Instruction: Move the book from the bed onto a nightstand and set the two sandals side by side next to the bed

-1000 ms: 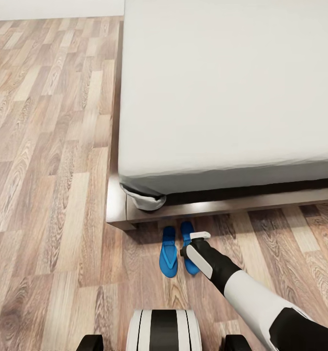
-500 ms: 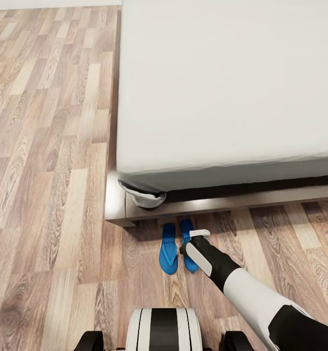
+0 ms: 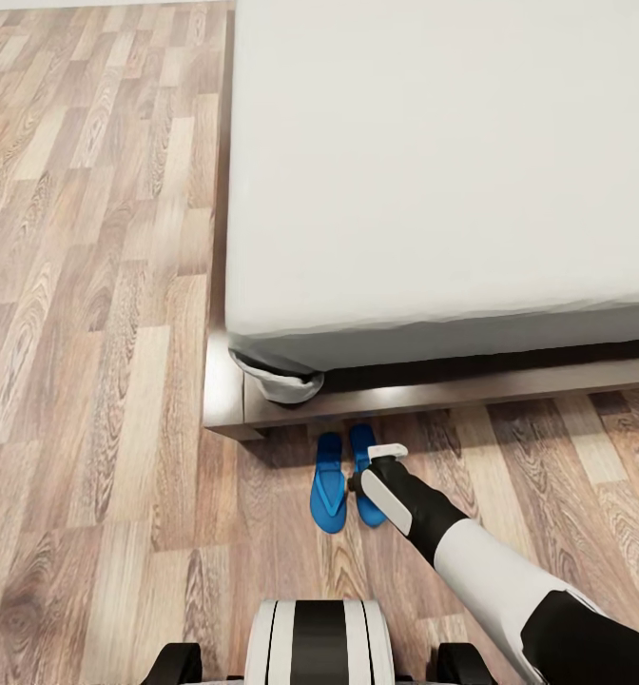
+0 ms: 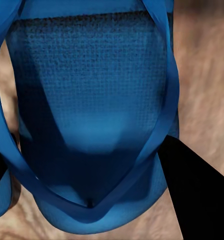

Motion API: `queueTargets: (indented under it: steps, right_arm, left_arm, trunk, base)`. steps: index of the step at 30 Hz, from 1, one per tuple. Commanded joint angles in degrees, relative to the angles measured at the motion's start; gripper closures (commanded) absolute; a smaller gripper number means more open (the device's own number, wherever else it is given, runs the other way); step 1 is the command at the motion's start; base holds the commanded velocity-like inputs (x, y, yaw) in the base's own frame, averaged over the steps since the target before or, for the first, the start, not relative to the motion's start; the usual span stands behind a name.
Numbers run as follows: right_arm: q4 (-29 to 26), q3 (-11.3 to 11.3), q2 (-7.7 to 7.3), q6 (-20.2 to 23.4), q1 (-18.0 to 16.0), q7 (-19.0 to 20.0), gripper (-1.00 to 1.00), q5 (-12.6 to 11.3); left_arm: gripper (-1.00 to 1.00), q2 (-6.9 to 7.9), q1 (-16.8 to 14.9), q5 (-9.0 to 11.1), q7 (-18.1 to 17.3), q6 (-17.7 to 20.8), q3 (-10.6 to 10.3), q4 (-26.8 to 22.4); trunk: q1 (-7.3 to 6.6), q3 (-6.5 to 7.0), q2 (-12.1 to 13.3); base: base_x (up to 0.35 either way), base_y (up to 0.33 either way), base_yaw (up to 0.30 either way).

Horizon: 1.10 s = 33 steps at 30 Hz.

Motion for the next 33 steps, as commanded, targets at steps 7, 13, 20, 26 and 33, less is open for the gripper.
queueTargets:
  steps: [7, 13, 20, 26, 33]
  right_arm:
    - [-0.1, 0.3, -0.05, 0.1, -0.3, -0.6, 1.0, -0.6]
    - [-0.1, 0.3, -0.04, 0.1, -0.9, -0.6, 1.0, -0.6]
    - [-0.1, 0.3, -0.04, 0.1, -1.4, -0.6, 1.0, -0.6]
    - [-0.1, 0.3, -0.04, 0.1, -1.9, -0.6, 1.0, -0.6]
    - [0.0, 0.3, -0.07, 0.1, -2.1, -0.6, 1.0, -0.6]
  left_arm:
    - [-1.0, 0.07, 0.0, 0.6, 0.3, 0.3, -0.5, -0.1]
    - [-1.0, 0.07, 0.0, 0.6, 0.3, 0.3, -0.5, -0.1]
    - [-1.0, 0.07, 0.0, 0.6, 0.3, 0.3, -0.6, -0.1]
    - [-1.0, 0.07, 0.0, 0.6, 0.3, 0.3, -0.6, -0.2]
    - [-1.0, 0.07, 0.0, 0.6, 0.3, 0.3, -0.6, -0.2]
  trunk:
    - [-0.01, -0.03, 0.0]
    - [0.09, -0.92, -0.1]
    - [0.12, -1.14, -0.1]
    - [0.17, -1.59, -0.1]
    - [0.17, -1.59, -0.1]
  base:
    - [0.0, 0.0, 0.0]
    - [0.0, 0.0, 0.0]
    - [0.0, 0.0, 0.0]
    - [0.0, 0.0, 0.0]
    - [0.0, 0.0, 0.0]
